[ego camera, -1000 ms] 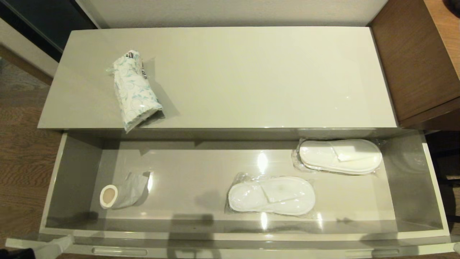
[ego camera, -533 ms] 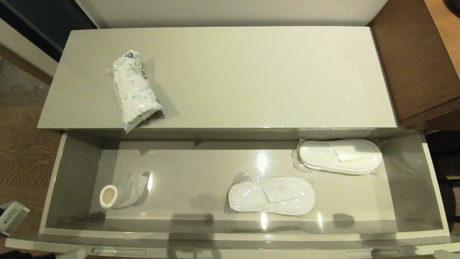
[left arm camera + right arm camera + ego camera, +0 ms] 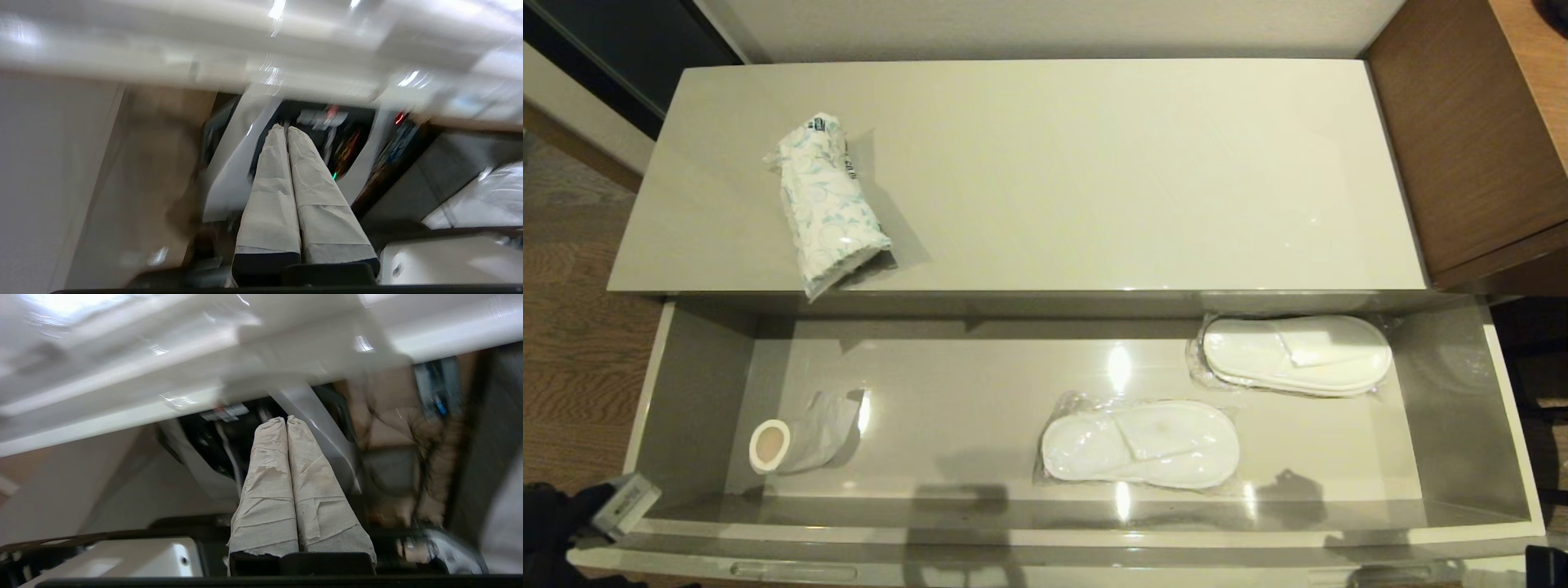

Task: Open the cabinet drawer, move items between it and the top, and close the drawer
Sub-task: Close the drawer

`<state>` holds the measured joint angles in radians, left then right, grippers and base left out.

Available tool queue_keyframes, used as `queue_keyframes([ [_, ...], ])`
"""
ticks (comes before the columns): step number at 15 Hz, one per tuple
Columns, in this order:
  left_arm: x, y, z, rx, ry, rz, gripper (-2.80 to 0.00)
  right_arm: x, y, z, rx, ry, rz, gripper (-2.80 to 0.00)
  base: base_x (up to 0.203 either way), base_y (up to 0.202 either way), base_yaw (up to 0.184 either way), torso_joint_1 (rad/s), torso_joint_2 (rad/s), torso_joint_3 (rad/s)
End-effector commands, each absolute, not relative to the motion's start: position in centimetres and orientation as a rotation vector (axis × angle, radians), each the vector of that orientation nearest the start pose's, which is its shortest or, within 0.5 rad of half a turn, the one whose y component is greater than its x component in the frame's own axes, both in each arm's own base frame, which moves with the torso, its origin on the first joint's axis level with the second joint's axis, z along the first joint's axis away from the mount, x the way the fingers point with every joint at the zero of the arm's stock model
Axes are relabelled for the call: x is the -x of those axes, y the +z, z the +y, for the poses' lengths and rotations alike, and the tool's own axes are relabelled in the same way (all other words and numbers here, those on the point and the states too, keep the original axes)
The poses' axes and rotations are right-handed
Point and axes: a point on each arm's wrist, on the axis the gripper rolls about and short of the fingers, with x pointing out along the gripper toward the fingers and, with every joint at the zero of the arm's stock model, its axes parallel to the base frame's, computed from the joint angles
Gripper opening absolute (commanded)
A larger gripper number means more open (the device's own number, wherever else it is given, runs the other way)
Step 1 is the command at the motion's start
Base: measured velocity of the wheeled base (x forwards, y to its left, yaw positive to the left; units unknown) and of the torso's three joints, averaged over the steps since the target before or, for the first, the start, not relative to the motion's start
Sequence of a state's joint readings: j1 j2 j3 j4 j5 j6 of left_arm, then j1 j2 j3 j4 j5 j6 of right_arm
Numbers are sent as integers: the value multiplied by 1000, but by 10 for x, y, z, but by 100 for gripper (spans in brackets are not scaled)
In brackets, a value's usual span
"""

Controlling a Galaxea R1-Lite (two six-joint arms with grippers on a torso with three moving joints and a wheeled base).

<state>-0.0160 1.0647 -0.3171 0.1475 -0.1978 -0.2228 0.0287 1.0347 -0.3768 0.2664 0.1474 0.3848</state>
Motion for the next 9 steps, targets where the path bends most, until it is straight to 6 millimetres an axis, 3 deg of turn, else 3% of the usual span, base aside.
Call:
queue_keyframes([
  [1,-98,114,-8,269,-94,971,-280,-92,125,6,-436,-34,959,-280,0,0,0,0,0,0],
  [4,-98,108,-10,260,-108,1016,-280,-94,123,7,-434,-36,984,-280,0,0,0,0,0,0],
  [9,-119,100,-11,268,-77,1107,-280,-103,122,10,-444,-34,1034,-280,0,0,0,0,0,0],
])
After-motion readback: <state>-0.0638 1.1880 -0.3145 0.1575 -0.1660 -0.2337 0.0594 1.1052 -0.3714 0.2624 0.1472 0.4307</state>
